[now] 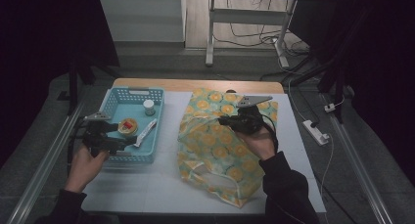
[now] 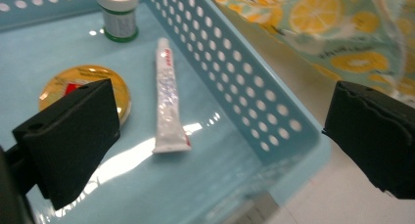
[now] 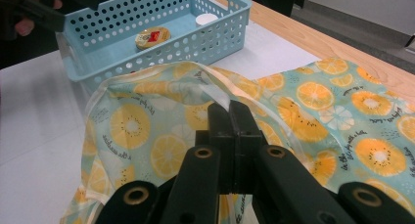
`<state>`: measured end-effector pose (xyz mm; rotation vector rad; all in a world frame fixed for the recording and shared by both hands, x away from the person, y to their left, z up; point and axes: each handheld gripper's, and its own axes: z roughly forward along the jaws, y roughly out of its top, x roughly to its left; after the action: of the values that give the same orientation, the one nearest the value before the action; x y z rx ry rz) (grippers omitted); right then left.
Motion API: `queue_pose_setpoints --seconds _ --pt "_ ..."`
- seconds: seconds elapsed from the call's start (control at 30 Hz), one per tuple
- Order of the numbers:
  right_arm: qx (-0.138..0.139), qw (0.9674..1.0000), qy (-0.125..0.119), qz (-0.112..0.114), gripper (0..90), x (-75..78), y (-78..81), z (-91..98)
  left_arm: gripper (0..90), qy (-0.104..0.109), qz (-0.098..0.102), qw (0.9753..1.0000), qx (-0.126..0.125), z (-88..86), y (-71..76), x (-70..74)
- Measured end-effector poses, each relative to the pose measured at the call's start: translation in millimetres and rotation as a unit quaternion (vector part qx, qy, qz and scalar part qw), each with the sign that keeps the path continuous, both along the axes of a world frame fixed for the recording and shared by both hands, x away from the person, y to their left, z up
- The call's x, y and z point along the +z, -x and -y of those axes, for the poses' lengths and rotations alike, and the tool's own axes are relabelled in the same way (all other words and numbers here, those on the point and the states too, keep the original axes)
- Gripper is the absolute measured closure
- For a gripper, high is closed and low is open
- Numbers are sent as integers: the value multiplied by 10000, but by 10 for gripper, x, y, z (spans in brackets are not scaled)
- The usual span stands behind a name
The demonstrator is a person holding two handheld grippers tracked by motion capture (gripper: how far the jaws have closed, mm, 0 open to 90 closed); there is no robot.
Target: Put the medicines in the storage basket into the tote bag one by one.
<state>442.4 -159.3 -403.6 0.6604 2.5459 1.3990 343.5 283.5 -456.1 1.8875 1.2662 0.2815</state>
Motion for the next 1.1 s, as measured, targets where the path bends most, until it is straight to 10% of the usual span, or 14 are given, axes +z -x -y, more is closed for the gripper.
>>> queue_pose_setpoints --seconds 0.67,1.1 --pt "-28 10000 -14 13 900 -19 -18 8 1 -358 -388 9984 226 -66 -565 -84" --pt "-32 10000 -11 16 900 -24 -23 13 0 -740 -993 9913 449 -113 -946 -317"
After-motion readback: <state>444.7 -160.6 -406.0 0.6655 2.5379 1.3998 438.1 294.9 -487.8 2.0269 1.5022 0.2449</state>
